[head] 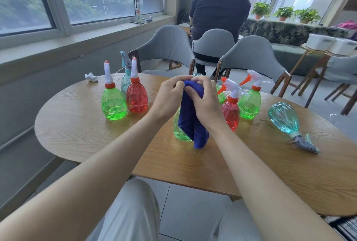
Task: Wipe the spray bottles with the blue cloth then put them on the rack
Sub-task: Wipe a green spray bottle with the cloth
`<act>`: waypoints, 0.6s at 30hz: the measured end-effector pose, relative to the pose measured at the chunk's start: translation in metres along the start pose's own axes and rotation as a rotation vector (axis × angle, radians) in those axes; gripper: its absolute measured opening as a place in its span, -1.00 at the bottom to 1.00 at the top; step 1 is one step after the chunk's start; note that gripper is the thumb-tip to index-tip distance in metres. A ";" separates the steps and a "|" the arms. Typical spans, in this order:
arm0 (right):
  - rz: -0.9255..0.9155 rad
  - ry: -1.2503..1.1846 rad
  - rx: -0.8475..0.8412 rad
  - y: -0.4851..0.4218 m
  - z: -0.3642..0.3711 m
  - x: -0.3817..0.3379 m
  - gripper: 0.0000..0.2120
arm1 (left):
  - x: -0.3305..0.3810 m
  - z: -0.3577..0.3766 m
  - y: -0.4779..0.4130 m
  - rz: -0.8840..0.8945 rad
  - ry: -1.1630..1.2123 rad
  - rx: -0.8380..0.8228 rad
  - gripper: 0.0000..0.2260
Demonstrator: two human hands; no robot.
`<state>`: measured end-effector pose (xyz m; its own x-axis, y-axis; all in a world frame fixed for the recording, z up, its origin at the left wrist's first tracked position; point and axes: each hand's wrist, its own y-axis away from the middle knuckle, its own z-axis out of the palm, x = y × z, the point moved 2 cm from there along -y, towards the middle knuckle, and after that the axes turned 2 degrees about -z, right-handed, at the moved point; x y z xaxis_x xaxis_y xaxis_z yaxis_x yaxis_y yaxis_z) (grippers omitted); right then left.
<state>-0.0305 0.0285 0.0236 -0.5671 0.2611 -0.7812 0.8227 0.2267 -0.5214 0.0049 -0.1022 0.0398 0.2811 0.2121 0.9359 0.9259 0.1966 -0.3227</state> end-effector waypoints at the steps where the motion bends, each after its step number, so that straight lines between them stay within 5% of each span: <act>1: 0.023 0.012 0.021 0.001 -0.001 0.000 -0.74 | 0.000 0.000 0.002 0.017 -0.019 0.018 -0.65; 18: 0.061 -0.016 0.114 0.010 -0.002 0.006 -0.78 | -0.001 -0.005 0.008 0.141 -0.114 0.246 -0.85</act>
<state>-0.0261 0.0345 0.0143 -0.5155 0.2564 -0.8176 0.8556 0.1024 -0.5073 0.0133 -0.1057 0.0366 0.3593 0.3573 0.8621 0.7871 0.3803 -0.4856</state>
